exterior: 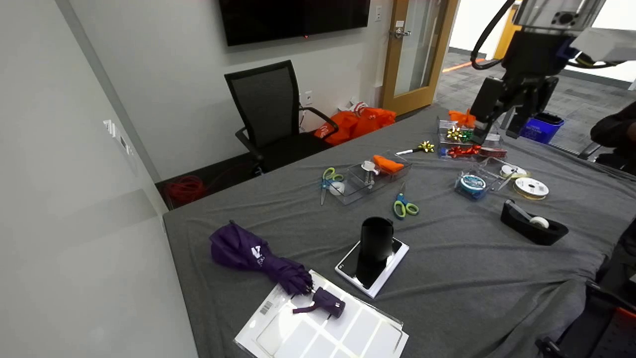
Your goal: Put the right scissors in the cup
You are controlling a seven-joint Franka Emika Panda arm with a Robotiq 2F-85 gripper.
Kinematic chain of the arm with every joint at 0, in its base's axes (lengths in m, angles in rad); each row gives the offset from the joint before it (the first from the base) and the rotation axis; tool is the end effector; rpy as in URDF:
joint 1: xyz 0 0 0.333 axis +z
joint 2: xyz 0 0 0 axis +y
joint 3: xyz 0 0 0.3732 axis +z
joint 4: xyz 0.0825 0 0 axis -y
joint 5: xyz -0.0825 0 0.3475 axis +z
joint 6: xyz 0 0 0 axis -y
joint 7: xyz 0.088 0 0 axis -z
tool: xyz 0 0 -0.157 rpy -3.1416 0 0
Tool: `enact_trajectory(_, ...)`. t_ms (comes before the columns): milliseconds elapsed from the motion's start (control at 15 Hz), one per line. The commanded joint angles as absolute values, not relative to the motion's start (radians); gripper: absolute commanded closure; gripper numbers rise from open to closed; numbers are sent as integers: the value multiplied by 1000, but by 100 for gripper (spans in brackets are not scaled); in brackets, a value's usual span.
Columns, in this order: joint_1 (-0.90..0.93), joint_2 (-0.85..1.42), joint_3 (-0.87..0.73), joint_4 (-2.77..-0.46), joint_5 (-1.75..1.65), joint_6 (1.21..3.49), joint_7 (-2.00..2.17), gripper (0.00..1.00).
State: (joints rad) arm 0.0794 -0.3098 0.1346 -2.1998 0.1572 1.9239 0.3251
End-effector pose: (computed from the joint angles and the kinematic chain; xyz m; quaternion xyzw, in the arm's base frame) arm 0.4005 0.1113 0.5283 -0.9949 0.0842 -0.0014 0.0560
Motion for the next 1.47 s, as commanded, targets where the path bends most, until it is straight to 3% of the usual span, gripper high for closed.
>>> enact_trajectory(0,60,-261,120,-2198,208,2029,388,0)
enact_trajectory(733,22,-88,72,-2117,281,2298,645,0)
enact_trajectory(1400,3,181,-4,-1796,159,2171,619,0)
